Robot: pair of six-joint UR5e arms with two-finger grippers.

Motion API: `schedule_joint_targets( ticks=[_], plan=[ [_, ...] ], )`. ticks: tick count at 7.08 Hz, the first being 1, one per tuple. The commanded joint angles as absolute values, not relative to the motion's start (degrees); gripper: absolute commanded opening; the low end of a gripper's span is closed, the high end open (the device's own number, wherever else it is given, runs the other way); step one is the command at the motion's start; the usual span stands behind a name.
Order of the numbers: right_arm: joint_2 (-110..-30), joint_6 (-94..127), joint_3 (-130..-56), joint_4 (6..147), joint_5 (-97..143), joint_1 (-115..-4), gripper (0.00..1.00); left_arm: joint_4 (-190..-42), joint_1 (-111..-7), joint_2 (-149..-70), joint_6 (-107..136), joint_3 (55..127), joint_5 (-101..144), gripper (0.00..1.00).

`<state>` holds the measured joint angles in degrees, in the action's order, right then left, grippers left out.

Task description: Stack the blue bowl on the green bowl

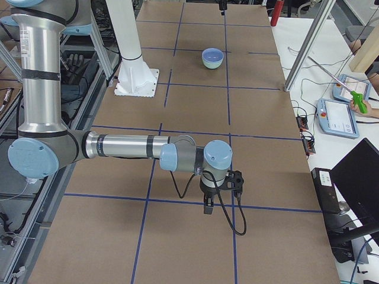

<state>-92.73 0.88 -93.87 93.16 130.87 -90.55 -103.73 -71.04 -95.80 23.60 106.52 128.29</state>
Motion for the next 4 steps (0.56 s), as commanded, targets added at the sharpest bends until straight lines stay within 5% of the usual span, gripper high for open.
schedule_joint_targets(
  ticks=[1, 4],
  plan=[
    [-92.72, 0.88, -93.87, 93.16, 130.87, -90.53, 1.00, -101.25, -79.15, -89.07, 11.50, 103.90, 129.72, 1.00],
    [-92.72, 0.88, -93.87, 93.16, 130.87, -90.62, 1.00, -91.19, -88.74, -84.55, -4.37, 103.27, 130.25, 1.00]
  ],
)
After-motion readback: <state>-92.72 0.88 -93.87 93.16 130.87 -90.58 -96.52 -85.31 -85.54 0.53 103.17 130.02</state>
